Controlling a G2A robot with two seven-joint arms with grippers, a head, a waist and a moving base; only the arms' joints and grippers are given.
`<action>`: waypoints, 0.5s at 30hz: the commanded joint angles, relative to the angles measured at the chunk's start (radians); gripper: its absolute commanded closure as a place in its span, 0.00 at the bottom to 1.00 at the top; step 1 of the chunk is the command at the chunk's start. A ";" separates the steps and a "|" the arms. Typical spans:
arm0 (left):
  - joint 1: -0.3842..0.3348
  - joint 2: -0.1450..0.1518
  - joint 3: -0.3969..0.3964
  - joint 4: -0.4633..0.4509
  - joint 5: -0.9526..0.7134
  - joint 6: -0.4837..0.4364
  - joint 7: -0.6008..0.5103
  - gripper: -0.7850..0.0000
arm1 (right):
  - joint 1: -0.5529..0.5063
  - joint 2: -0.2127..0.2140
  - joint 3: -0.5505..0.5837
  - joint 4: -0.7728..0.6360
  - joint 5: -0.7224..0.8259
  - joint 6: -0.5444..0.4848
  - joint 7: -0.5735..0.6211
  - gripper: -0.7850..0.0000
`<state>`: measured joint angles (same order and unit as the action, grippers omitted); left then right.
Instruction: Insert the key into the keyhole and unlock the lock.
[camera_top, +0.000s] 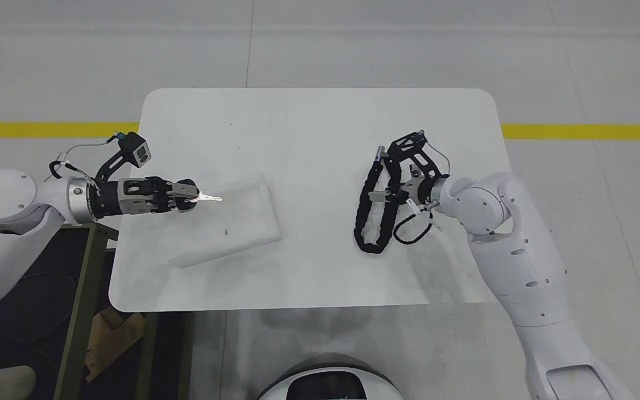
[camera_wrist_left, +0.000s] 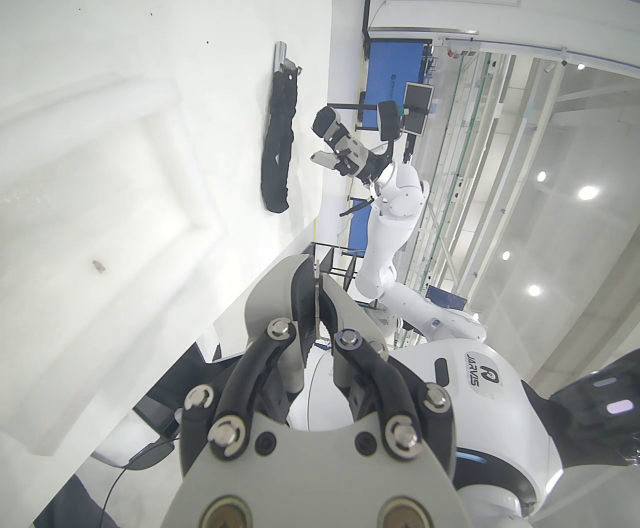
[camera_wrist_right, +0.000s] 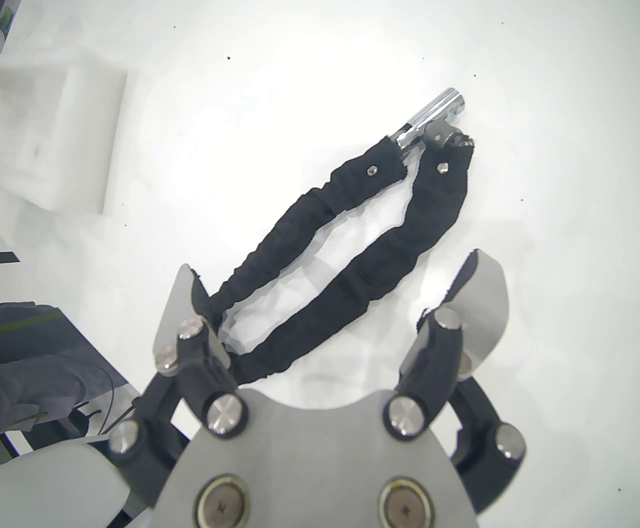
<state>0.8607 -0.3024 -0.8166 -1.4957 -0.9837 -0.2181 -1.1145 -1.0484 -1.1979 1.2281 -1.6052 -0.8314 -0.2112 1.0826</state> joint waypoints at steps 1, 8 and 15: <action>0.000 0.000 0.000 0.000 0.000 0.000 0.000 1.00 | -0.045 0.000 -0.005 -0.022 0.063 -0.027 0.015 0.00; 0.000 0.000 0.000 0.000 0.000 0.000 0.000 1.00 | -0.050 -0.004 -0.008 -0.106 0.190 0.057 0.123 0.00; 0.000 0.000 0.000 0.000 0.000 0.000 0.000 1.00 | -0.013 -0.022 -0.040 -0.137 0.264 0.284 0.181 0.00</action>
<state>0.8607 -0.3024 -0.8166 -1.4957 -0.9837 -0.2181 -1.1145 -1.0670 -1.2180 1.1877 -1.7506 -0.5803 0.0247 1.2622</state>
